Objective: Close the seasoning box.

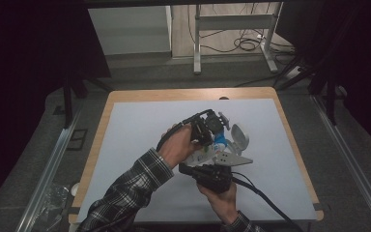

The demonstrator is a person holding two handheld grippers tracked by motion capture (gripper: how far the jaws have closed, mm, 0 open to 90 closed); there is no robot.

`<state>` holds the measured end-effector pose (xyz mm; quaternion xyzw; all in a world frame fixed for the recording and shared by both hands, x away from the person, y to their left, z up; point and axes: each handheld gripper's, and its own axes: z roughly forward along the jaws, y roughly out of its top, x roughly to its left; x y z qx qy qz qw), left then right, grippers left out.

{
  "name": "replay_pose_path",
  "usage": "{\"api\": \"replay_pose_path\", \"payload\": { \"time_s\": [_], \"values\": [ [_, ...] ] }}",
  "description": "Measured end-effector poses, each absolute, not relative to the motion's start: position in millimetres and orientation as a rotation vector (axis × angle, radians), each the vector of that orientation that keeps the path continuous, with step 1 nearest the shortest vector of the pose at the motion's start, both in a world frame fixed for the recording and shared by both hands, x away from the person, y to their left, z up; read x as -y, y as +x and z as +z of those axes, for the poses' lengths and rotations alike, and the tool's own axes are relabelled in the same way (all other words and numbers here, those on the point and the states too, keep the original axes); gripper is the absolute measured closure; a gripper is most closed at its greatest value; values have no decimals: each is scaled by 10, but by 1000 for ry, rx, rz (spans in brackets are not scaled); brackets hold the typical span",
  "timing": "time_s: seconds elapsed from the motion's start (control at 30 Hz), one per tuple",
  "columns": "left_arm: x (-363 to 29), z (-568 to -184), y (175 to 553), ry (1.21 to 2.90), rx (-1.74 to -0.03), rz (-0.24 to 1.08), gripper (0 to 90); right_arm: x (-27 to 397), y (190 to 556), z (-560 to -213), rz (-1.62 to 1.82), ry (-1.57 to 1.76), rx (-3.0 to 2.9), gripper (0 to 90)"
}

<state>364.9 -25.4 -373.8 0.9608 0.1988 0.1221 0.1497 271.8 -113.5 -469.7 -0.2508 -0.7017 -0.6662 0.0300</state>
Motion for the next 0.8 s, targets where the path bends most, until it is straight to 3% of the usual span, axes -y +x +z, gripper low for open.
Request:
{"api": "replay_pose_path", "payload": {
  "time_s": [0.8],
  "values": [
    [272, -3774, 3661, 2778, -577, 345, 900, 1139, 2722, -4698, -2055, -773, 2170, 897]
  ]
}}
